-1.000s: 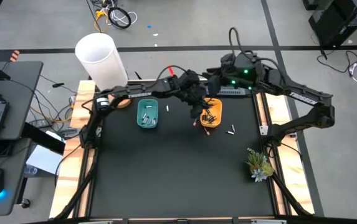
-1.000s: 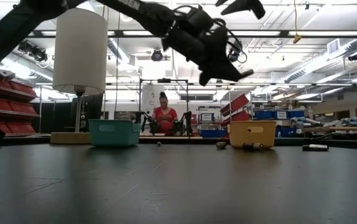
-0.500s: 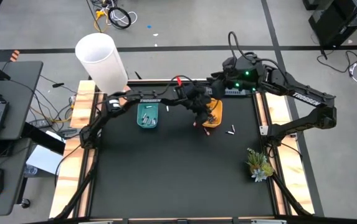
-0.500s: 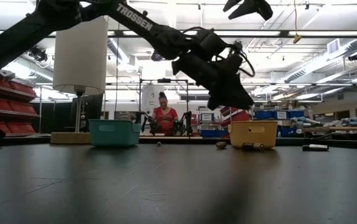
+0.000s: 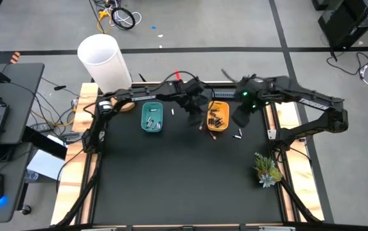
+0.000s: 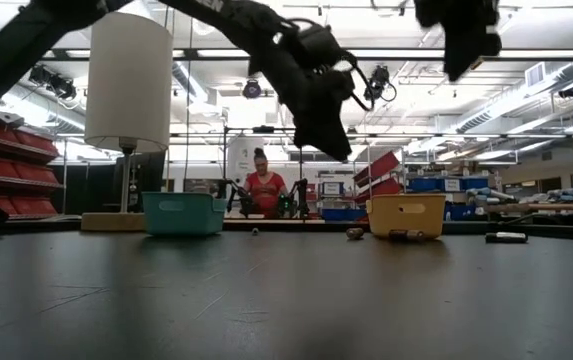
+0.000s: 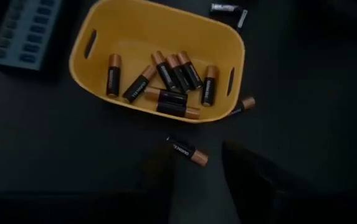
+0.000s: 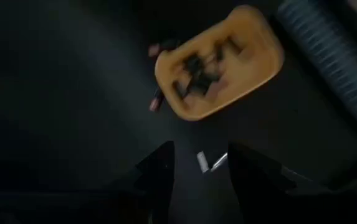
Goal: Sort batteries
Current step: Put the silver battery into the blue bin
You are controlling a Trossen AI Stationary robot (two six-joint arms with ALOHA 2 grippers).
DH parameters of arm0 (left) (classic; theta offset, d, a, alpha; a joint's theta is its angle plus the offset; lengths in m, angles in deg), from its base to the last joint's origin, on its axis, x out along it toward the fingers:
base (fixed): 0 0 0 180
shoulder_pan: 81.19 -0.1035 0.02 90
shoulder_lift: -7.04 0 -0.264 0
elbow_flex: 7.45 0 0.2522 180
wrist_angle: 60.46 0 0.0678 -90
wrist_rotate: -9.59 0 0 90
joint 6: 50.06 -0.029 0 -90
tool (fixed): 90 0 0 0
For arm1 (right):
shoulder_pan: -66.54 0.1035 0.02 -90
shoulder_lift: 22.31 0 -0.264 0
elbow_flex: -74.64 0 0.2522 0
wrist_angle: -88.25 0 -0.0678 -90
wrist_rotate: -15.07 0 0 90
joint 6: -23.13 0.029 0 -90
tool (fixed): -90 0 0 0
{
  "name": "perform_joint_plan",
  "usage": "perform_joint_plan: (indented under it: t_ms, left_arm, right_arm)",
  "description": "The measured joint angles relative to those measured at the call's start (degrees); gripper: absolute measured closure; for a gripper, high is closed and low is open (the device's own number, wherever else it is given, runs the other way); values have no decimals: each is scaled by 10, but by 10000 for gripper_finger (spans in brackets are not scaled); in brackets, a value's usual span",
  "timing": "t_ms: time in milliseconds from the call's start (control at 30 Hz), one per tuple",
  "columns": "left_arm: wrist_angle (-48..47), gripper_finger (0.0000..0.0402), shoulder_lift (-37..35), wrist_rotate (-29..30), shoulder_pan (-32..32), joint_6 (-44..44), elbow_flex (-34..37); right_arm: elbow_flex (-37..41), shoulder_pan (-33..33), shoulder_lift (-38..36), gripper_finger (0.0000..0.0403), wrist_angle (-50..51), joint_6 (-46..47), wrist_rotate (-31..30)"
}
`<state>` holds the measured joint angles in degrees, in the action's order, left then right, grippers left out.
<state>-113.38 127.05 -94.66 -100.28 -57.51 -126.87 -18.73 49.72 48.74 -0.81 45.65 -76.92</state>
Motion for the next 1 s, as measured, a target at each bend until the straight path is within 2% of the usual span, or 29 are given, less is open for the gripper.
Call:
perform_joint_plan:
  t_ms: [100,233,467,733,867,1000]
  left_arm:
    - [4,268,-27,5,0,0,18]
    - [12,282,-77,13,2,5,71]
    - [86,296,-213,24,20,63,238]
    - [139,298,-359,86,59,139,386]
    - [141,298,-403,114,72,163,414]
    - [134,298,-427,117,83,180,423]
  right_arm:
    - [85,4,0,245,-48,9,45]
    - [182,22,-2,245,-106,35,53]
    - [293,37,2,244,-173,44,63]
    - [357,14,34,245,-233,24,46]
    - [360,10,88,245,-253,-15,26]
    - [358,8,129,245,-263,-33,10]
